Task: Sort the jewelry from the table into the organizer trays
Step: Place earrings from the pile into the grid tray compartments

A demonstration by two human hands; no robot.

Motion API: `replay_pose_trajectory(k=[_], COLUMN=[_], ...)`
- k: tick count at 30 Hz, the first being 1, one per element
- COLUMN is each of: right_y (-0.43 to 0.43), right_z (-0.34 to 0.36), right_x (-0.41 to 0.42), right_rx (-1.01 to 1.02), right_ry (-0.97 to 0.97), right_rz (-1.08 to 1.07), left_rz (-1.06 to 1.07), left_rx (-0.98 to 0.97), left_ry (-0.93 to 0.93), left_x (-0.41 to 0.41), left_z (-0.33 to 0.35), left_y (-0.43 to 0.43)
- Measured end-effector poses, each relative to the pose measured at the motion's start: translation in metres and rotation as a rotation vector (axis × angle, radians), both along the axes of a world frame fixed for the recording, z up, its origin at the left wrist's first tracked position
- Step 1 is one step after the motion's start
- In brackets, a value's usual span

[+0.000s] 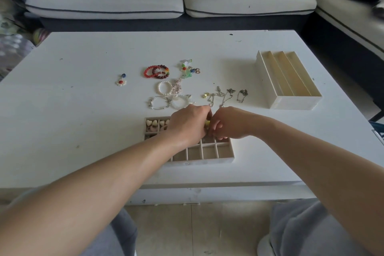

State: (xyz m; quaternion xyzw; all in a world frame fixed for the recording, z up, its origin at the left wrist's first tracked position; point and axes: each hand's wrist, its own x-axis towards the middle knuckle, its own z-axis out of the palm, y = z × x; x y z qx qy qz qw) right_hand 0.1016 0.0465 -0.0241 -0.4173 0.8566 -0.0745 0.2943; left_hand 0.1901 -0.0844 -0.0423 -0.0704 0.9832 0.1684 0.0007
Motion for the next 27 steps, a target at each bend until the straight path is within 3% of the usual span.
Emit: replay_pose_trajectory(k=[5,11,17,27], right_y=[0.001,0.002,0.002,-0.002], right_z=[-0.001,0.001,0.004,0.005], right_x=[-0.003,-0.004,-0.001,0.003], right_rx=[-0.016,-0.045,-0.002,0.071], right_ry=[-0.083,-0.097,-0.136,-0.121], right_rz=[-0.060,-0.061,-0.050,-0.011], left_rz=[0.039,0.031,-0.010,-0.060], left_rx=[0.087,0.090,0.165,0.125], left_ry=[-0.019,-0.270,-0.401,-0.453], left_x=[-0.001,-0.002,-0.002,0.000], left_z=[0.006,0.014,0.015,0.017], left_y=[-0.009,-0.014,-0.016,-0.015])
